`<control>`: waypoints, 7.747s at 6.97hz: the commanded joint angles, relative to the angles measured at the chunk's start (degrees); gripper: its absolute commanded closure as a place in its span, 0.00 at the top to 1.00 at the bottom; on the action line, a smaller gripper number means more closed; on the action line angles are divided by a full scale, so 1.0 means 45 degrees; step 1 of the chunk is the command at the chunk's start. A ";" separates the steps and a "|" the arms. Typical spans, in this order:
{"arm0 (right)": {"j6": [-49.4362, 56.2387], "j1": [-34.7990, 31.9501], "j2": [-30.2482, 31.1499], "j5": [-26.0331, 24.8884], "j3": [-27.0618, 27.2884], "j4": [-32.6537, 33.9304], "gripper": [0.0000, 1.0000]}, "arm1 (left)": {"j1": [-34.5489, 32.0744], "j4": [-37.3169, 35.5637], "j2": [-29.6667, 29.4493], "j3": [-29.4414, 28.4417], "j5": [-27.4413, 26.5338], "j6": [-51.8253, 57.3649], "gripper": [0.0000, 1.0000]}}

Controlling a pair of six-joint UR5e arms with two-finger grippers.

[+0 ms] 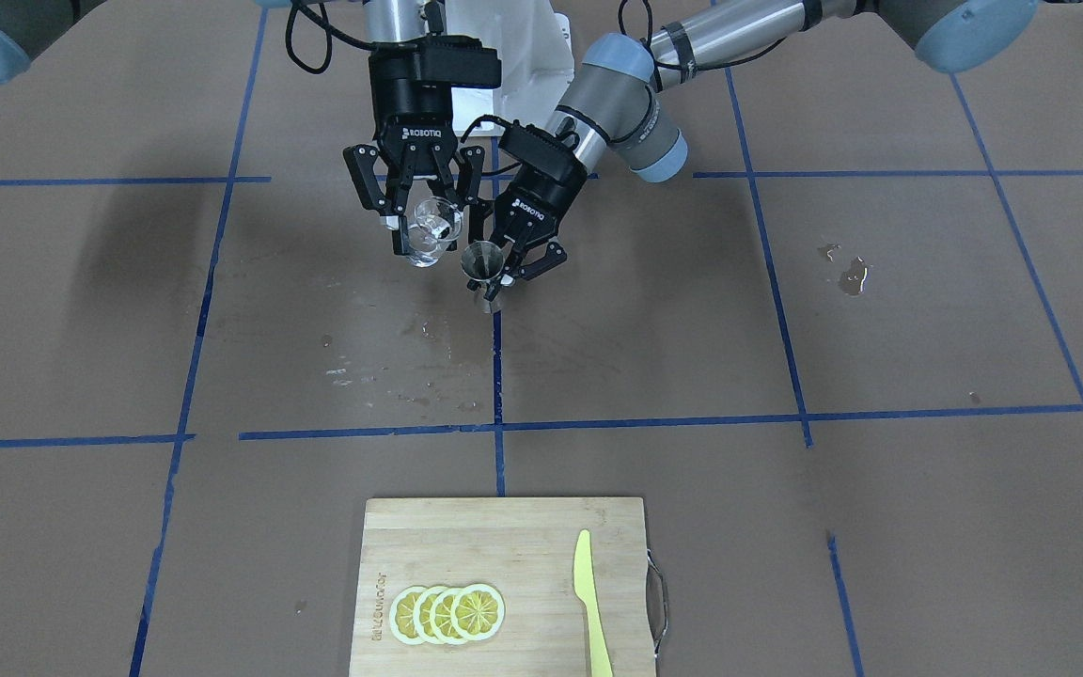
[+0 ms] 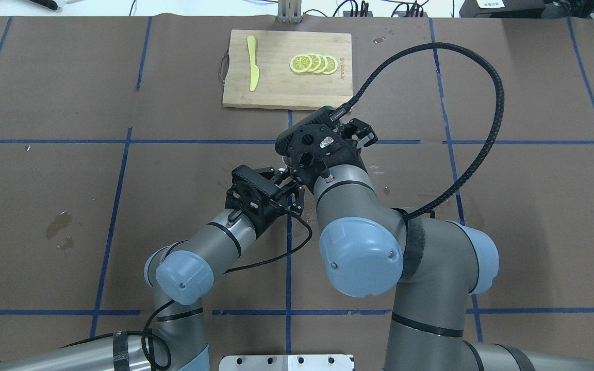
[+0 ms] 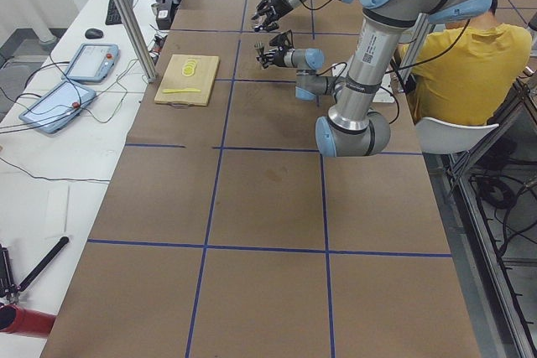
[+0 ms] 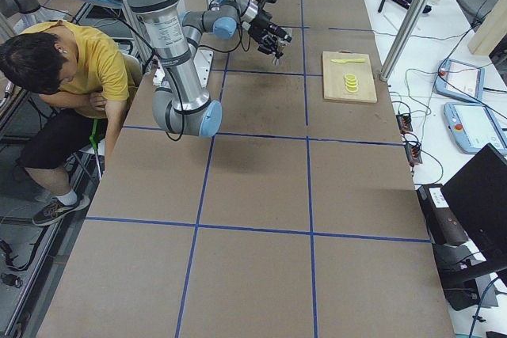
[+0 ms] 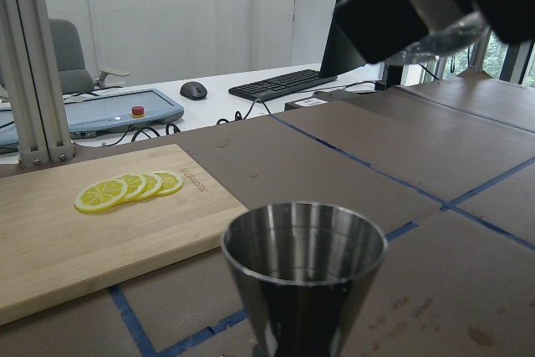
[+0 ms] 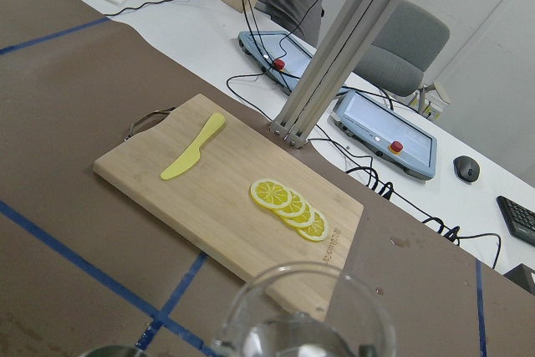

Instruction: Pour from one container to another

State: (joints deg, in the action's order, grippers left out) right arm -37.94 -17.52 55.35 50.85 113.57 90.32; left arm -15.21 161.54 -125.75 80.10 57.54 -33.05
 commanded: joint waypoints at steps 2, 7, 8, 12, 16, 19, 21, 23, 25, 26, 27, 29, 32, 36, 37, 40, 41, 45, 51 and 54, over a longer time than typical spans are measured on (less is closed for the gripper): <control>0.1143 0.0006 -0.0112 0.0127 -0.0004 0.0415 0.01 | 0.0000 0.0000 -0.0005 -0.0027 0.0006 0.0000 0.00; 0.2921 0.0006 -0.0502 0.0107 -0.0023 0.1683 0.01 | 0.0000 0.0000 -0.0005 -0.0027 0.0006 0.0000 0.00; 0.3002 0.0006 -0.0754 0.0088 -0.0062 0.2036 0.01 | 0.0000 0.0000 -0.0005 -0.0027 0.0006 0.0000 0.00; 0.3918 0.0064 -0.1225 -0.0477 -0.0627 0.2566 0.02 | 0.0000 0.0000 -0.0024 -0.0027 0.0006 0.0000 0.00; 0.6063 0.0065 -0.1342 -0.0771 -0.0609 0.2917 0.03 | -0.0019 0.0000 -0.0083 -0.0008 0.0025 0.0000 0.00; 0.7005 0.0065 -0.1343 -0.0927 -0.0590 0.3247 0.03 | -0.0019 0.0000 -0.0102 -0.0008 0.0025 0.0000 0.00; 0.7744 0.0065 -0.1519 -0.1006 -0.0551 0.3680 0.03 | -0.0019 0.0000 -0.0103 -0.0008 0.0025 0.0020 0.00; 0.8136 0.0065 -0.1538 -0.1026 -0.0570 0.3680 0.03 | -0.0019 0.0000 -0.0122 -0.0008 0.0025 0.0020 0.00; 0.8178 0.0065 -0.1577 -0.1026 -0.0570 0.3641 0.03 | -0.0019 0.0000 -0.0161 -0.0008 0.0025 0.0020 0.00; 0.8333 0.0065 -0.1577 -0.1026 -0.0570 0.3641 0.03 | -0.0019 0.0000 -0.0161 -0.0008 0.0025 0.0020 0.00; 0.8354 0.0065 -0.1693 -0.1026 -0.0609 0.3641 0.03 | -0.0019 0.0000 -0.0161 -0.0008 0.0025 0.0001 0.00; 0.8354 0.0084 -0.1792 -0.1026 -0.0668 0.3641 0.04 | -0.0019 0.0000 -0.0161 -0.0008 0.0025 0.0000 0.00; 0.8354 0.0103 -0.1870 -0.1045 -0.0784 0.3641 0.04 | -0.0019 0.0000 -0.0161 -0.0008 0.0025 0.0020 0.00; 0.5799 -0.0013 -0.0726 -0.0987 0.0222 0.1714 0.04 | -0.0349 0.0039 -0.0142 0.0109 0.0006 0.0000 0.00; 0.4287 -0.0072 -0.0119 -0.0909 0.0714 0.1069 0.04 | -0.0467 0.0039 -0.0026 0.0226 -0.0072 0.0000 0.00; -0.2232 -0.0402 0.0412 0.0183 0.0894 0.0418 0.03 | -0.0800 0.0040 0.1157 0.1701 -0.0131 0.0020 0.00; -0.4185 -0.0578 0.0860 0.0301 0.1049 0.0418 0.03 | -0.0916 0.0059 0.2153 0.2697 -0.0131 0.0020 0.00; -0.9816 -0.0931 0.3379 0.0302 0.1771 0.0399 0.02 | -0.0976 0.0388 0.5590 0.3897 -0.3205 -0.0388 0.00; -1.2193 -0.0912 0.5278 0.0302 0.2048 0.0418 0.02 | 0.0624 0.2169 0.9975 0.2906 -0.6010 -0.5234 0.00; -1.2212 -0.0873 0.5298 0.0322 0.1950 0.0418 0.02 | 0.1384 0.2227 1.0229 0.2356 -0.5697 -0.6479 0.00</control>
State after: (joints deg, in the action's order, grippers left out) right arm -92.87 -21.52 79.12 52.26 122.57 92.19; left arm -10.58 171.57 -80.15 91.19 31.59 -59.44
